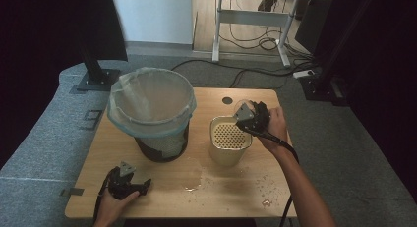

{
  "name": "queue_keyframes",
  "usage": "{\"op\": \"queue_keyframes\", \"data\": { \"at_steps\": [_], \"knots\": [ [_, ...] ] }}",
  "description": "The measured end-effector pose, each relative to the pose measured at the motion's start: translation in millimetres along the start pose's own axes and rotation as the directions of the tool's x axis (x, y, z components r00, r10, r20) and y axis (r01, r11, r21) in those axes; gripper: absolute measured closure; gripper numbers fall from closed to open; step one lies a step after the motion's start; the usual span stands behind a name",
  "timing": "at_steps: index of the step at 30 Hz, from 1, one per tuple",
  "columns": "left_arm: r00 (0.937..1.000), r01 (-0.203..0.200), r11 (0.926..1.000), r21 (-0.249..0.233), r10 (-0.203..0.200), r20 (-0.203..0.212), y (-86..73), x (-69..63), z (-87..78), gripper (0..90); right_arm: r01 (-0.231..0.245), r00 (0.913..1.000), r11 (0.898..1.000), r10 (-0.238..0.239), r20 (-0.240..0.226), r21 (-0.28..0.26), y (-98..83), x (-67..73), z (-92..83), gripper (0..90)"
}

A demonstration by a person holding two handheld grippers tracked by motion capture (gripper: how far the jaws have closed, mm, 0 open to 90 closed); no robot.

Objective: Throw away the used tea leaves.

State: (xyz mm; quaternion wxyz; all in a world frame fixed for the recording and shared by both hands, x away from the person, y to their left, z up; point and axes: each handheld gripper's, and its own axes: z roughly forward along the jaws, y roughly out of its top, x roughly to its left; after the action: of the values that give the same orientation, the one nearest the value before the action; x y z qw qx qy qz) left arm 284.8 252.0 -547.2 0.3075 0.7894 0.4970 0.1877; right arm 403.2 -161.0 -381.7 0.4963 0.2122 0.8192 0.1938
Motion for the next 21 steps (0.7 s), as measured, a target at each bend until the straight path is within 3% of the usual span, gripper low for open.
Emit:
{"op": "queue_keyframes", "data": {
  "at_steps": [2, 5, 10, 12, 13, 14, 16, 18, 21],
  "knots": [
    [1.0, 0.0, 1.0, 0.0, 0.0, 0.0, 0.0, 0.0, 0.0, 5.5, 0.014, 0.9999, 1.0, -0.014, 0.003, 0.005, 0.4, 0.5, 0.3, 41.1],
    [1.0, 0.0, 1.0, 0.0, 0.0, 0.0, 0.0, 0.0, 0.0, 5.5, 0.099, 0.9945, 0.994, -0.1, 0.031, 0.036, 2.3, 5.4, 3.0, 41.1],
    [1.0, -0.001, 1.0, 0.001, 0.001, 0.0, 0.0, 0.0, 0.0, 5.5, 0.208, 0.9754, 0.975, -0.213, 0.058, 0.075, 3.1, 12.6, 7.7, 41.1],
    [1.0, -0.002, 1.0, 0.002, 0.002, 0.0, 0.0, 0.1, -0.1, 5.5, 0.261, 0.9609, 0.961, -0.268, 0.069, 0.091, 3.8, 16.7, 9.4, 41.1],
    [1.0, -0.002, 1.0, 0.002, 0.002, 0.0, 0.0, 0.1, -0.1, 5.5, 0.261, 0.9609, 0.961, -0.268, 0.069, 0.091, 3.8, 16.7, 9.4, 41.1],
    [1.0, -0.002, 1.0, 0.002, 0.002, 0.0, 0.0, 0.1, -0.1, 5.5, 0.295, 0.9505, 0.95, -0.302, 0.072, 0.101, 5.0, 20.4, 10.8, 41.1],
    [1.0, -0.002, 1.0, 0.002, 0.002, 0.0, 0.0, 0.1, -0.1, 5.5, 0.313, 0.9433, 0.943, -0.323, 0.078, 0.111, 5.8, 23.1, 11.5, 41.1],
    [1.0, -0.002, 1.0, 0.002, 0.002, 0.0, 0.0, 0.1, -0.1, 5.5, 0.345, 0.9304, 0.931, -0.356, 0.087, 0.119, 6.4, 26.0, 13.1, 41.1],
    [1.0, -0.005, 1.0, 0.002, 0.005, -0.001, 0.1, 0.3, -0.1, 5.5, 0.407, 0.9008, 0.903, -0.422, 0.104, 0.137, 6.1, 29.3, 15.6, 41.1]
  ]
}}
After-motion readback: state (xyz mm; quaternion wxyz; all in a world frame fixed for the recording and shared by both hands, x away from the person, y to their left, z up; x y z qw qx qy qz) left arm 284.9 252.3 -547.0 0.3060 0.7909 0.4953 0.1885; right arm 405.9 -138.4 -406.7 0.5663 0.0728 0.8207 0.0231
